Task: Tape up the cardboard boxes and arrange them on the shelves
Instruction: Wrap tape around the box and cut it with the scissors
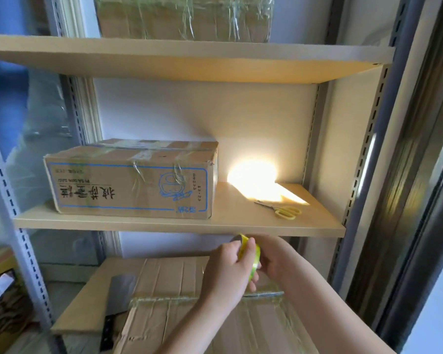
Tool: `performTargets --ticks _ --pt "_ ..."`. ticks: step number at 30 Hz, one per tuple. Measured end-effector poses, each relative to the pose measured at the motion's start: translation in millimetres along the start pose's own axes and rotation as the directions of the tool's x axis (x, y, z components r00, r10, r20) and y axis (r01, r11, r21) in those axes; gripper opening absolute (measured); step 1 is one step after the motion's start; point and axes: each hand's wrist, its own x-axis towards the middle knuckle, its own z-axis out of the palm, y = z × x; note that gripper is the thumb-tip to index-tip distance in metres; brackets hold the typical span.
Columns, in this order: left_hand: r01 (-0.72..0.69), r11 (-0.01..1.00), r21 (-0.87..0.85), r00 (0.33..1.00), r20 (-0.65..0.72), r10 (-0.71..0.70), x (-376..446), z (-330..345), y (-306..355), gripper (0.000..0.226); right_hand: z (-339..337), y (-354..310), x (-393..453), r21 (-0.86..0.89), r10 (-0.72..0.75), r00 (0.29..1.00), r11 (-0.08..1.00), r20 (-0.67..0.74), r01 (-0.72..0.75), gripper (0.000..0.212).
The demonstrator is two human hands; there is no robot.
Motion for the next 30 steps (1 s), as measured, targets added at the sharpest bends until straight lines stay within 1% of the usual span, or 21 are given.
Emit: performTargets --ticks 2,4,6,8,10,12,13,15,16,18,20,23,24,26,30 --pt "0.003 0.999 -0.043 1.000 -0.009 -0.004 -11 -6 2 0.046 4 -4 -8 0.068 -0.119 0.993 0.991 0.025 0.117 0.016" --pt "0.031 0.995 -0.099 0.999 -0.031 -0.034 -22 -17 -6 0.045 14 0 -10 0.064 -0.179 0.984 0.982 -0.014 0.180 0.018" --pt "0.077 0.987 -0.139 0.997 -0.019 -0.080 -40 -29 -17 0.044 29 14 -6 -0.040 -0.217 0.970 0.976 -0.110 0.214 0.012" --pt "0.136 0.976 -0.170 0.991 0.027 -0.133 -62 -46 -30 0.041 51 37 3 -0.158 -0.268 0.952 0.957 -0.151 0.244 0.006" --pt "0.217 0.956 -0.197 0.975 0.090 -0.203 -83 -69 -45 0.037 80 63 11 -0.323 -0.344 0.929 0.902 -0.137 0.286 0.009" --pt "0.313 0.928 -0.201 0.949 0.103 -0.298 -103 -94 -58 0.023 111 85 15 -0.427 -0.392 0.917 0.844 -0.079 0.324 0.015" --pt "0.367 0.906 -0.211 0.930 0.084 -0.357 -112 -103 -63 0.017 125 95 19 -0.428 -0.373 0.926 0.848 -0.064 0.312 0.021" --pt "0.453 0.852 -0.262 0.886 0.029 -0.462 -128 -113 -66 0.018 144 108 33 -0.392 -0.308 0.948 0.885 -0.084 0.253 0.027" --pt "0.473 0.831 -0.293 0.870 0.004 -0.493 -132 -115 -65 0.020 151 111 42 -0.388 -0.283 0.955 0.893 -0.090 0.228 0.026" --pt "0.489 0.813 -0.315 0.851 -0.030 -0.524 -133 -116 -61 0.017 163 114 56 -0.433 -0.265 0.962 0.876 -0.064 0.212 0.020" --pt "0.519 0.795 -0.314 0.834 -0.015 -0.551 -133 -116 -55 0.016 168 115 67 -0.489 -0.251 0.966 0.852 -0.064 0.189 0.014" --pt "0.573 0.755 -0.319 0.807 0.056 -0.588 -137 -115 -49 0.023 163 121 77 -0.565 -0.227 0.967 0.816 -0.112 0.126 0.017" --pt "0.581 0.749 -0.318 0.801 0.064 -0.595 -139 -113 -49 0.024 159 125 80 -0.587 -0.219 0.968 0.802 -0.120 0.109 0.015" --pt "0.579 0.748 -0.324 0.798 0.037 -0.602 -140 -112 -50 0.026 155 135 86 -0.620 -0.228 0.968 0.776 -0.106 0.115 0.012" --pt "0.590 0.712 -0.382 0.770 0.000 -0.638 -134 -112 -51 0.027 159 150 91 -0.698 -0.335 0.936 0.697 -0.112 0.165 0.015"
